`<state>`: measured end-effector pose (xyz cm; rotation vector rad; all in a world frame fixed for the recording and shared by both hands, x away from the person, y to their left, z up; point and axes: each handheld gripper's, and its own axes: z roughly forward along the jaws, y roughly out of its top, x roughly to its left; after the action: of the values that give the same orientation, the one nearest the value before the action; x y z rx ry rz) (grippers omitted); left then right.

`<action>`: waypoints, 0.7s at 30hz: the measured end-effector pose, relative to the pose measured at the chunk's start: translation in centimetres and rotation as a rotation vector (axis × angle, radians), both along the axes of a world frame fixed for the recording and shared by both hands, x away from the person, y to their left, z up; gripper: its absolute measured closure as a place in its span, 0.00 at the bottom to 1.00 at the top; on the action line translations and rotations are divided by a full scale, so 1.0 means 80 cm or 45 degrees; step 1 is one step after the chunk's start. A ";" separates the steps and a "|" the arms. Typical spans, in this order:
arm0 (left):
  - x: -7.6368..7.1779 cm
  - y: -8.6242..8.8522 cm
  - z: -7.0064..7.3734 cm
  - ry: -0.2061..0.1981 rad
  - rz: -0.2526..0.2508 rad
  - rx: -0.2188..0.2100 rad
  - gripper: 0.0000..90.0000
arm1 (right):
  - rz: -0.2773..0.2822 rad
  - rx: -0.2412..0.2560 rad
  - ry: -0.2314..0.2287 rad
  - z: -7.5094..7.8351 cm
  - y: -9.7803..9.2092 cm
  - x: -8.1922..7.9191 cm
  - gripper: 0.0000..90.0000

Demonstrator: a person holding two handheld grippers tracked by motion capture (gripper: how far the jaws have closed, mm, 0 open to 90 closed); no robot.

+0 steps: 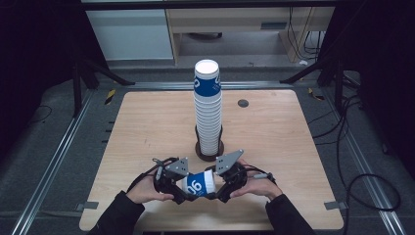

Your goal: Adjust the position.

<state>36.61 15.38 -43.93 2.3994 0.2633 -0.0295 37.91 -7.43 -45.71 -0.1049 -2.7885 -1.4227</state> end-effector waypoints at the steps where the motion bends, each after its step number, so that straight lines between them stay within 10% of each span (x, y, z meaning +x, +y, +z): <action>1: 0.001 0.001 0.001 -0.007 0.001 -0.004 0.29 | -0.005 0.006 0.001 0.000 0.000 0.000 0.14; 11: 0.011 0.022 0.010 -0.032 0.110 -0.091 0.29 | -0.140 0.137 0.027 0.016 -0.020 0.010 0.09; 21: 0.015 0.046 0.026 -0.077 0.208 -0.297 0.29 | -0.237 0.239 0.069 0.023 -0.033 0.018 0.09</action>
<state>37.84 19.09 -41.85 2.1368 0.4036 0.0831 39.36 -10.07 -43.88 -0.4036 -2.6452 -1.6853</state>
